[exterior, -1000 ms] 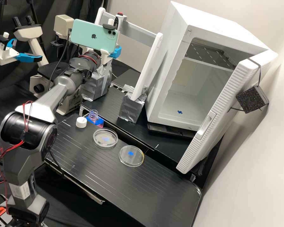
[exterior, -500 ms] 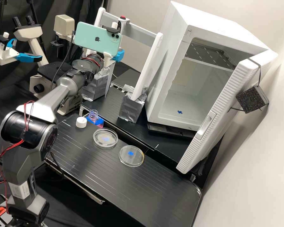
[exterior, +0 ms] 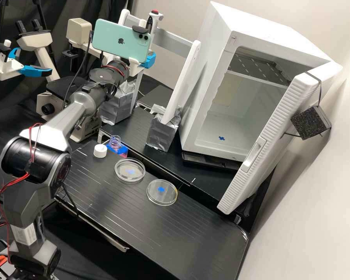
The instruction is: Use the pipette
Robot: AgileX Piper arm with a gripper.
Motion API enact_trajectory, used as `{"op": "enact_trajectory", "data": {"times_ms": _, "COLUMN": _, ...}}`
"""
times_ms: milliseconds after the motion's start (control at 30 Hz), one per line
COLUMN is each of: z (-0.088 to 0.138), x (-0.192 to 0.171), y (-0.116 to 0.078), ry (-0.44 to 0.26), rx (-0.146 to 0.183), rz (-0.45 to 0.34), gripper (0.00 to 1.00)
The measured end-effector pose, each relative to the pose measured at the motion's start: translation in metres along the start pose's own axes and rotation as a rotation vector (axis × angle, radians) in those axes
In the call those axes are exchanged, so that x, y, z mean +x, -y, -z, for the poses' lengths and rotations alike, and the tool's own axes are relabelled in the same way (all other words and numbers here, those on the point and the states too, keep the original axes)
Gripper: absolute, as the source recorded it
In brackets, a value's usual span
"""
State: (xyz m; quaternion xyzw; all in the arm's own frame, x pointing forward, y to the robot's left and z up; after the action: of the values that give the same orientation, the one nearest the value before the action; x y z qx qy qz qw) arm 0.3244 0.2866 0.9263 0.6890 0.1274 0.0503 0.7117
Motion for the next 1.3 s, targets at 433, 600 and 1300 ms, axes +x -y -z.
{"op": "enact_trajectory", "data": {"times_ms": 433, "z": 0.0, "x": 0.014, "y": 0.008, "ry": 0.003, "rx": 0.0, "rz": 0.014, "gripper": 0.0}}
{"op": "enact_trajectory", "data": {"times_ms": 600, "z": -0.002, "x": 0.016, "y": 0.01, "ry": 0.008, "rx": 0.0, "rz": 0.02, "gripper": 0.0}}
{"op": "enact_trajectory", "data": {"times_ms": 1300, "z": -0.009, "x": 0.019, "y": 0.025, "ry": 0.03, "rx": -0.004, "rz": 0.062, "gripper": 0.0}}
